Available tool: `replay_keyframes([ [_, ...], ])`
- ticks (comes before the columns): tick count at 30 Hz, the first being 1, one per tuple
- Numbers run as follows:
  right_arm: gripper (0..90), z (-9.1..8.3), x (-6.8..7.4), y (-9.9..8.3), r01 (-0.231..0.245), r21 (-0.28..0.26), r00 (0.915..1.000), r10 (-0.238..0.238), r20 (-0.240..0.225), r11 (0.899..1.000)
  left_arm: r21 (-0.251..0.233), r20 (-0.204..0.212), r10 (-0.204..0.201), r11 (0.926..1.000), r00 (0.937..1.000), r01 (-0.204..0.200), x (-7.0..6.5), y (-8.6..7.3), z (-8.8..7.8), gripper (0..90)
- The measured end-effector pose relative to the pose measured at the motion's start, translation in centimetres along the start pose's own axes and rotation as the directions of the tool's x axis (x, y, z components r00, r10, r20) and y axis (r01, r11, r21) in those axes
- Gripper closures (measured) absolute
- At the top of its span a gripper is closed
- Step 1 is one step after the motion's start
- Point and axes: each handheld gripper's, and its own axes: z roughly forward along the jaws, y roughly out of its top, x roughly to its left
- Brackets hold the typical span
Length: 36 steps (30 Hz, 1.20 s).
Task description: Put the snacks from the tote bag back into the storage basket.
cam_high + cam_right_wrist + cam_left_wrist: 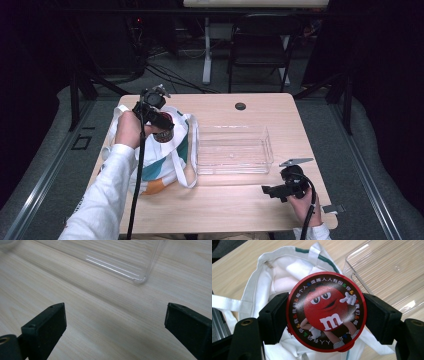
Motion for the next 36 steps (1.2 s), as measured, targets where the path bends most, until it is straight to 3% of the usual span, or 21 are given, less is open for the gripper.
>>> replay_keyframes([
  [36,3.7,0.1,0.1,0.1,0.005,0.003,1.0,-0.005,0.0,1.0,-0.016,0.074,0.089,0.996,0.9932,-0.088,-4.7,3.5,0.9,26.2],
])
